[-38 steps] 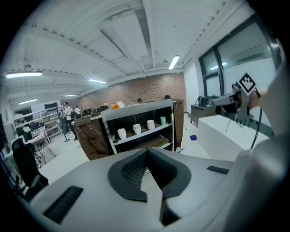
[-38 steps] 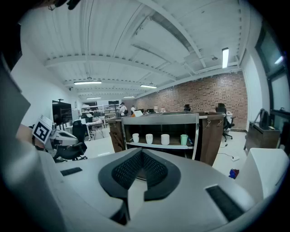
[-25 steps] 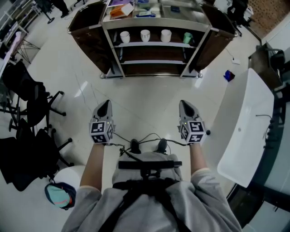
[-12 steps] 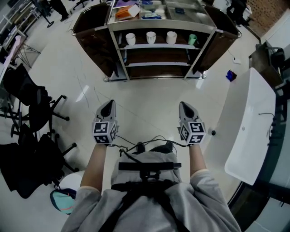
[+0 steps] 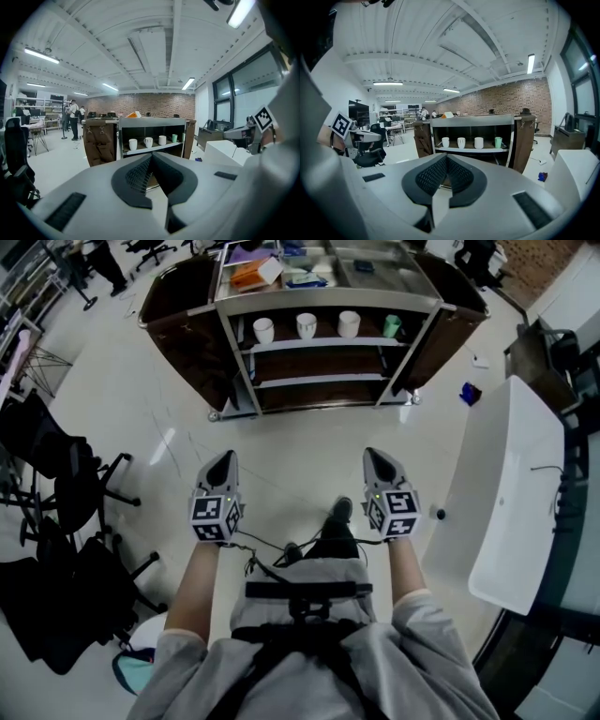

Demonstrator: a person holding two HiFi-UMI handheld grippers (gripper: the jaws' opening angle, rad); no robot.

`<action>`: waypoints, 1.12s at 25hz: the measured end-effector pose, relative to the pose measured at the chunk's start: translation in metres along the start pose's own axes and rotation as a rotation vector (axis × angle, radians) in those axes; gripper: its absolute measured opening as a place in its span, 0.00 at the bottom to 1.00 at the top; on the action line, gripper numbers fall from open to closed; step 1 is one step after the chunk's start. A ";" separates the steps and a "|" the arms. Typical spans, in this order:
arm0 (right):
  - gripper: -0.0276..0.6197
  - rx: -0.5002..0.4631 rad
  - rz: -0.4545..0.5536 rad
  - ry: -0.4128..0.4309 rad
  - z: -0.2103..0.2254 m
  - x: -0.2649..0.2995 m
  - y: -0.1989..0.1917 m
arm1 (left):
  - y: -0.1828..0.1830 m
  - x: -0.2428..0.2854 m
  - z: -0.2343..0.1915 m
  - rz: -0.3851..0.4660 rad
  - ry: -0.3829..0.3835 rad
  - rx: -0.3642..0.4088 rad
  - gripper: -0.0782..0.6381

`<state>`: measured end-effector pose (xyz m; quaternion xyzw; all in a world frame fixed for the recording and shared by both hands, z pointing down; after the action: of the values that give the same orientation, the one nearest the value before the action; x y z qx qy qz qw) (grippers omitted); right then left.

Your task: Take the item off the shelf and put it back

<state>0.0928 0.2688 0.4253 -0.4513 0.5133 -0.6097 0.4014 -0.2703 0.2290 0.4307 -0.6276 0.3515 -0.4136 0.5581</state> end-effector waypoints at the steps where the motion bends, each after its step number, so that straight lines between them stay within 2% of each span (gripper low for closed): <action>1: 0.06 -0.005 -0.001 0.004 0.003 0.006 0.002 | 0.001 0.006 0.000 0.001 0.001 -0.002 0.12; 9: 0.06 -0.010 0.002 0.070 0.038 0.081 0.020 | 0.012 0.069 -0.004 0.004 0.050 -0.015 0.12; 19: 0.06 -0.008 -0.021 0.162 0.113 0.175 0.041 | 0.026 0.173 0.014 0.000 0.136 -0.046 0.12; 24: 0.06 0.017 -0.055 0.239 0.133 0.209 0.038 | 0.030 0.214 0.024 -0.024 0.179 -0.040 0.12; 28: 0.06 0.024 -0.079 0.282 0.134 0.232 0.028 | 0.029 0.238 0.021 -0.051 0.181 -0.023 0.12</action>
<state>0.1596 0.0077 0.4381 -0.3761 0.5391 -0.6884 0.3065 -0.1525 0.0193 0.4310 -0.6029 0.3892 -0.4787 0.5059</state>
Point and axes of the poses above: the fingertips, and each gripper's own axes: x forward along the fingers, z to its right, y out of its top, the point moved 9 cm from there along -x, backward along the fingers, and after that the axes turned 11 degrees about z, right-handed, at the moved point
